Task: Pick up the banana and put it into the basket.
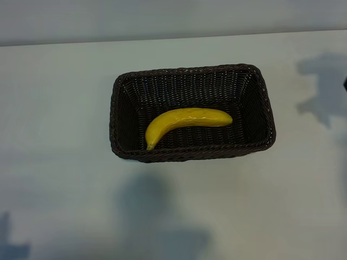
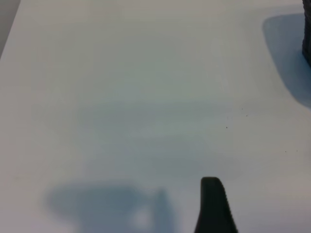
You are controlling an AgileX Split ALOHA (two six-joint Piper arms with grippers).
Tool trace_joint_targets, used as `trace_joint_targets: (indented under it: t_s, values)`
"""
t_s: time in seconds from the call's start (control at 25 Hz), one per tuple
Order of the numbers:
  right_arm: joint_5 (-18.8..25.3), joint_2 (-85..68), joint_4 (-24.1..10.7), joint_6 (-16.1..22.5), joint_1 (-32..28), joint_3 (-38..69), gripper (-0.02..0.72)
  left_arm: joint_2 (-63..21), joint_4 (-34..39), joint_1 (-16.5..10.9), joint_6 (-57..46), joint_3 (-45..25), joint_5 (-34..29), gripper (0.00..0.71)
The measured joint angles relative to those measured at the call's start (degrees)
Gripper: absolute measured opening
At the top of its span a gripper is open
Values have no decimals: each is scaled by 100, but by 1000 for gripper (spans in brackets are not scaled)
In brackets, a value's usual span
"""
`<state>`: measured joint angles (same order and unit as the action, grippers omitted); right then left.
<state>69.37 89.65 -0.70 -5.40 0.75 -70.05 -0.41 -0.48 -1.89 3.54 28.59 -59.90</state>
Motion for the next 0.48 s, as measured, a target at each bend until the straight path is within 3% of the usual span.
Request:
trace_joint_targets:
  t_s: [0.48]
  values:
    - [-14, -2992, 0, 224, 0, 2412, 588, 0, 0, 0, 0, 0, 0, 496]
